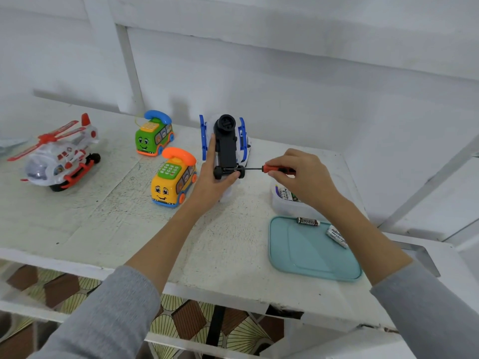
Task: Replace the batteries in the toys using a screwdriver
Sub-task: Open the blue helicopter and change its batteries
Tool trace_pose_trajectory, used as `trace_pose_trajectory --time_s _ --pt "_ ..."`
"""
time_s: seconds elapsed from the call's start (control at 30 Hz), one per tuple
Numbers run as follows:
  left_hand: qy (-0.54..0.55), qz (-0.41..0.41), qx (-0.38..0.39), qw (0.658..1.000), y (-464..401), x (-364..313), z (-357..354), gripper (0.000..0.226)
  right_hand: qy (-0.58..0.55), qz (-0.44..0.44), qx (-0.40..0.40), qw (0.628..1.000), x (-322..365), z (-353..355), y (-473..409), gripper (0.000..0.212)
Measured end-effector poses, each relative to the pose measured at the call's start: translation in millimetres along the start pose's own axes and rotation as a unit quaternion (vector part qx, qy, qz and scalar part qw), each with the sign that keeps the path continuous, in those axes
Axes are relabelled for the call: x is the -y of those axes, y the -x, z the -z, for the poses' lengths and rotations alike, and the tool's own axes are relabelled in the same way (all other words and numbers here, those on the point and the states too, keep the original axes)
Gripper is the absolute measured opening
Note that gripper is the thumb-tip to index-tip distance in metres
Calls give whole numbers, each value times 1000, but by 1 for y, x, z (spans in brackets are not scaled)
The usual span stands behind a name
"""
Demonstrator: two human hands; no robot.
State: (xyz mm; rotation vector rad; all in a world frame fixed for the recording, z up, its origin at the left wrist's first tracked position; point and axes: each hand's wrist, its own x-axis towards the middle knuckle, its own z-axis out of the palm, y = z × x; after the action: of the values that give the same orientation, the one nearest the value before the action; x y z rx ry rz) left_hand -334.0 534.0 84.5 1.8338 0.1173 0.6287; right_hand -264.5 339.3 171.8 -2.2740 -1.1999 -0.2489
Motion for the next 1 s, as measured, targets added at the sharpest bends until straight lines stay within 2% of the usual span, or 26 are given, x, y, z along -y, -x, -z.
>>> trace_pose_trajectory --time_s 0.1,0.2,0.37,0.43,0.53,0.63,0.67,0.73,0.77,0.83,0.9,1.0 --pt "-11 -4 -1 1000 0 0 0 92 55 12 -1 998 6 5 -3 18" --pt "-13 -12 -2 1000 -1 -1 -1 93 113 61 -16 992 15 10 -8 16" --pt "-5 -15 1 1000 -2 -2 -2 93 232 142 -22 962 41 16 -22 5" --pt "0 -16 -1 1000 -2 -1 -2 93 272 160 -6 949 49 17 -26 11" --pt "5 -16 -8 1000 -1 -1 -2 92 225 190 14 956 59 24 -29 19" --pt "11 -12 -17 1000 -1 -2 -3 91 161 205 -5 965 62 24 -31 7" --pt "10 -11 -17 1000 -1 -2 -3 91 171 179 -8 969 64 23 -32 10" --pt "6 -12 -15 1000 -1 -2 -4 90 245 107 16 964 64 22 -31 32" --pt "5 -13 -13 1000 -1 -1 -4 91 242 90 19 966 61 23 -31 36" --pt "7 -11 -13 1000 -1 -1 -4 92 111 118 1 987 59 24 -29 25" --pt "11 -11 -13 1000 -1 0 -4 92 33 164 -8 986 54 21 -26 11" --pt "11 -11 -12 1000 -2 0 -4 91 81 139 -27 987 48 17 -23 10"
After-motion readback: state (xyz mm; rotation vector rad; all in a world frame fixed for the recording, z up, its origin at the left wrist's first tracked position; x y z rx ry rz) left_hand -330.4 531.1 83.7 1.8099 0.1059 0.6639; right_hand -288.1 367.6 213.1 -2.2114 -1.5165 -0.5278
